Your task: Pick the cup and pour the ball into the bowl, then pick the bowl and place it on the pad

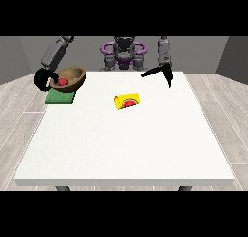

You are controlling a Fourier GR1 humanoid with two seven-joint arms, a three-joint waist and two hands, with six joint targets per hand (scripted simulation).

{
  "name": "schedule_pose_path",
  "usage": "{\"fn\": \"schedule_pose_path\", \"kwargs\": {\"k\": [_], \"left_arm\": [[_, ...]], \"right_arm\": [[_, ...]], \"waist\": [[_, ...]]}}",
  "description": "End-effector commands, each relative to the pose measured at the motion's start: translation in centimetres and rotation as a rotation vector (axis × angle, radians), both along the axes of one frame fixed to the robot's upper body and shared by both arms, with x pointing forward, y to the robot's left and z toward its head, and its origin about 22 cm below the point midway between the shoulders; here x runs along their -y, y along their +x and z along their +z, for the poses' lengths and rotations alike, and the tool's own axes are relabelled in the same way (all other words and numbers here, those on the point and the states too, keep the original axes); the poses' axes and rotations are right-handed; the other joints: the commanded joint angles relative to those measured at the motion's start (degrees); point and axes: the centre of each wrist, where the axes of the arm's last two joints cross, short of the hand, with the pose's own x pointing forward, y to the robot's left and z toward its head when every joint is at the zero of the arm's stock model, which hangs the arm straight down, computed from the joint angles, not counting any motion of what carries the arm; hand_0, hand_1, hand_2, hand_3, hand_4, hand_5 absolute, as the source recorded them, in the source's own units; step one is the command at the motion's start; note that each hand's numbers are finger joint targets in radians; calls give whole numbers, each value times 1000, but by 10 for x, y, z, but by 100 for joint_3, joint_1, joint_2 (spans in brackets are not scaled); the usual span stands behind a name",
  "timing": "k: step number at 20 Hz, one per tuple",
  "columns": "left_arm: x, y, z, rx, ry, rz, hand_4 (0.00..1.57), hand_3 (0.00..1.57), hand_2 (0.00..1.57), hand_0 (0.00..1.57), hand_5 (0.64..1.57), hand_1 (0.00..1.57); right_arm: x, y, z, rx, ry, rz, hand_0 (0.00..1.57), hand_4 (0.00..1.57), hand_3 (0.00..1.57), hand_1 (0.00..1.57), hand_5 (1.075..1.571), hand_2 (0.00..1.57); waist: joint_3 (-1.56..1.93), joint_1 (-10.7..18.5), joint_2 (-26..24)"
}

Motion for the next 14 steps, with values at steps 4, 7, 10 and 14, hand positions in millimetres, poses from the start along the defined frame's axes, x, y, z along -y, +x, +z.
{"fn": "schedule_pose_path", "kwargs": {"k": [4,7,10,14], "left_arm": [[20,-6,34,107,34,-28,0,0,0,0,1565,0],[7,-12,41,185,42,-28,0,0,0,0,1563,0],[14,-21,65,181,23,-44,0,0,0,0,1563,0],[14,-19,68,185,30,-13,0,0,0,0,1564,0]], "right_arm": [[45,-27,2,122,-56,-96,1571,1008,1192,1571,1567,1571],[74,-36,37,195,-103,-96,1571,1033,0,1571,1566,1571],[75,-40,25,197,-123,-112,1571,1035,0,1571,1569,1571],[82,-36,51,181,-149,-85,1571,1027,343,1571,1571,1571]], "waist": [[8,255,684],[8,251,1071],[12,327,1107],[4,131,1077]]}}
